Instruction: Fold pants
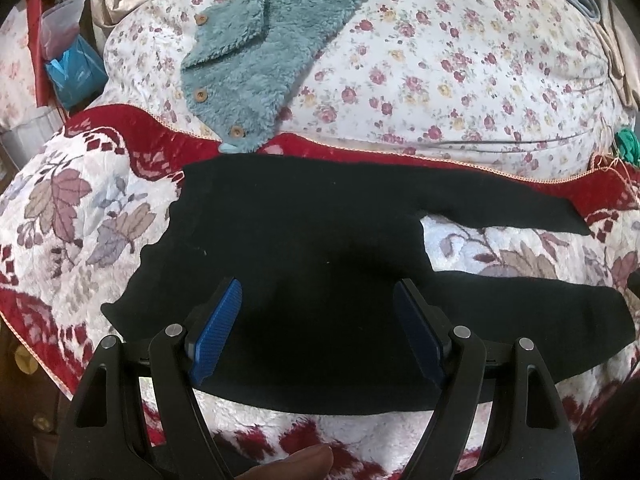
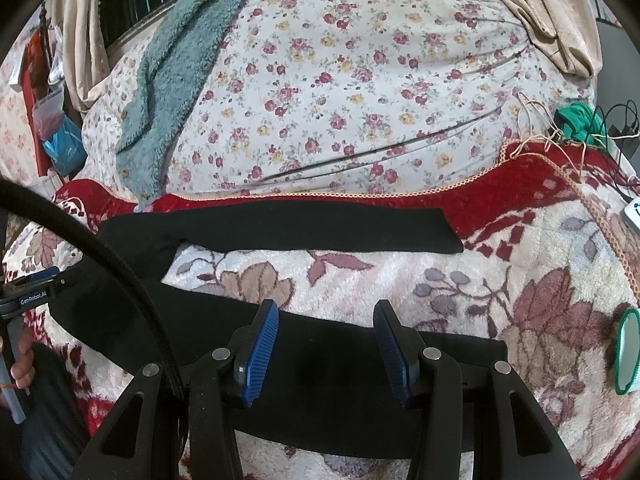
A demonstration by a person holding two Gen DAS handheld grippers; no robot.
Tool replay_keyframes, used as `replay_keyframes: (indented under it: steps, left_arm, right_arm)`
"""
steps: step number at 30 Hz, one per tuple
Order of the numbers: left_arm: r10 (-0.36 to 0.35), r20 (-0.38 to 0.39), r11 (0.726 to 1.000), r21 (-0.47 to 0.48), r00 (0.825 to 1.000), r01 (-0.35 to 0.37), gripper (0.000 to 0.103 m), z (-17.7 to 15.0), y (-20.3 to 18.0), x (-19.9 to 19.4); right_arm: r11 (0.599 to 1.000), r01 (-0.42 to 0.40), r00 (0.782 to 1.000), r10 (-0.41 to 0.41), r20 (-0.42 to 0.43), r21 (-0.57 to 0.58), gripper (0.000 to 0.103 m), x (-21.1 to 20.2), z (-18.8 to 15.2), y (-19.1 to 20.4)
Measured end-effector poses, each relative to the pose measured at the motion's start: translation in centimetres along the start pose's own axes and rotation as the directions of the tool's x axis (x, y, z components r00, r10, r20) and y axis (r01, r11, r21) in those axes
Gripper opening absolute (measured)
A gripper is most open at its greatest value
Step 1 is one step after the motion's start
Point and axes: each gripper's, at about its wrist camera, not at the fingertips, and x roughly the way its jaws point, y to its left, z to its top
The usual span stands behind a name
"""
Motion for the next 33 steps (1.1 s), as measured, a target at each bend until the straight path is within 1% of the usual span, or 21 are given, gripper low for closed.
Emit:
replay_keyframes:
  steps: [9, 29, 31, 32, 33]
  left_arm:
    - [-0.013, -0.006, 1.0, -0.025, 1.0, 0.013, 0.079, 0.1, 0.3, 0.0]
    - [-0.016, -0.008, 1.0, -0.027, 1.0, 0.016, 0.079, 0.2, 0.4, 0.0]
    - [-0.04, -0.018, 0.998, -0.047, 0.999, 0.039, 0.079, 0.3, 0.7, 0.1]
    - [-0.07, -0.026, 0.996, -0.052, 0.997, 0.068, 0.079, 0.5, 0.9, 0.1]
    - [-0.116, -0.034, 0.991, -0.068, 0.993, 0.114, 0.079, 0.8, 1.4, 0.0]
  right_arm:
    - [1.0, -0.001, 1.0, 0.001, 0.001, 0.0, 0.047, 0.0, 0.0, 0.0]
    - [1.0, -0.002, 1.0, 0.002, 0.004, 0.003, 0.047, 0.0, -0.1, -0.1]
    - [1.0, -0.009, 1.0, 0.009, 0.013, 0.015, 0.047, -0.2, 0.0, -0.5]
    - [0.999, -0.017, 1.0, 0.017, 0.024, 0.03, 0.047, -0.4, 0.2, -0.9]
    - [0.998, -0.023, 0.999, 0.021, 0.038, 0.05, 0.047, -0.7, 0.3, -1.5]
